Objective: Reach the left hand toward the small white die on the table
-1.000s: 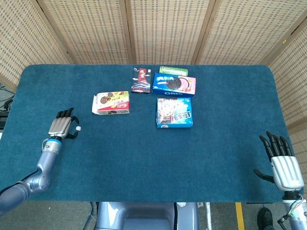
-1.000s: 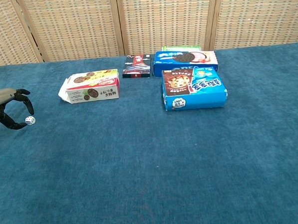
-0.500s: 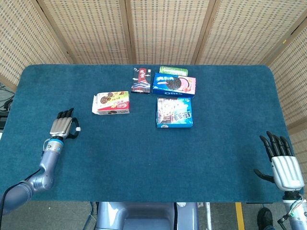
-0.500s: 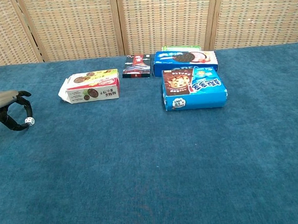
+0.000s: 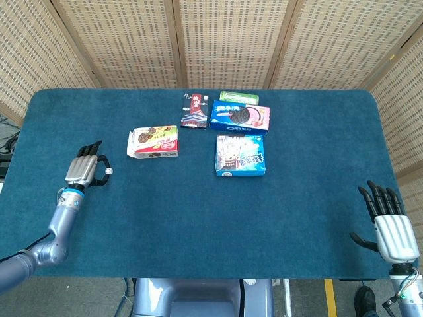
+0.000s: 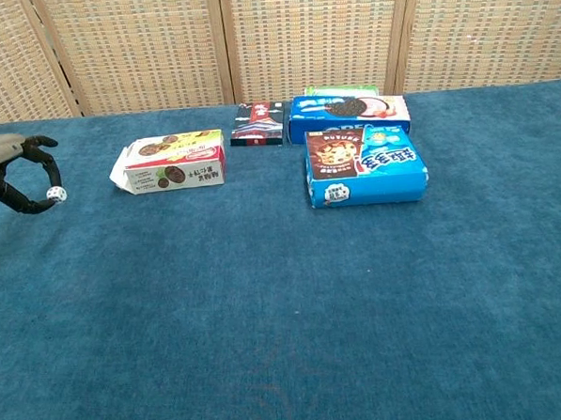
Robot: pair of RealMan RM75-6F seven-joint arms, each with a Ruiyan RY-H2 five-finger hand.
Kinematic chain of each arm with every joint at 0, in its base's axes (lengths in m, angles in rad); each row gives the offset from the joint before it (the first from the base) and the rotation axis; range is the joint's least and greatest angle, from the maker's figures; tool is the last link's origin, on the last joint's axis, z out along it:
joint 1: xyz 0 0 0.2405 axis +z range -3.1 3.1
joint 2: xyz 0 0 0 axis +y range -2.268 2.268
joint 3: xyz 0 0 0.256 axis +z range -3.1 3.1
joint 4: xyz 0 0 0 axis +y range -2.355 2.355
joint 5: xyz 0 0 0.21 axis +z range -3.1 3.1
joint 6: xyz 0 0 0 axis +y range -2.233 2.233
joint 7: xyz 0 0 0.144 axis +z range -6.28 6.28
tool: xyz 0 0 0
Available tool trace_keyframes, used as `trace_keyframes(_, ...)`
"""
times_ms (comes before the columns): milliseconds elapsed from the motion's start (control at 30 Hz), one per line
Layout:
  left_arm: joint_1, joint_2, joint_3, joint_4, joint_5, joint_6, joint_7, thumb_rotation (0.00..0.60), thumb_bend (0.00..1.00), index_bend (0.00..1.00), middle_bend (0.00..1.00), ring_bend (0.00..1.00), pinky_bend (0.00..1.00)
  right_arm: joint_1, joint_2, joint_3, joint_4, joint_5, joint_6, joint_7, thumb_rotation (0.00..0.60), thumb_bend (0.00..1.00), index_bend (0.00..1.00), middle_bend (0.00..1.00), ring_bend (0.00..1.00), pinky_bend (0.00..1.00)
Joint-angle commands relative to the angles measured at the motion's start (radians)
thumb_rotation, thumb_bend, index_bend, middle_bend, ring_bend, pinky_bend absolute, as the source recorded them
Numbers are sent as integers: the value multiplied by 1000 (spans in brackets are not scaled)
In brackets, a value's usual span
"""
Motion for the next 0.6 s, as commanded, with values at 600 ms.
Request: trace_keyframes(600, 91, 421, -95, -565, 111, 171, -146, 600, 372, 551, 0, 0, 0, -2, 2, 0, -4, 1, 0, 2, 600, 0, 66, 0, 0, 0)
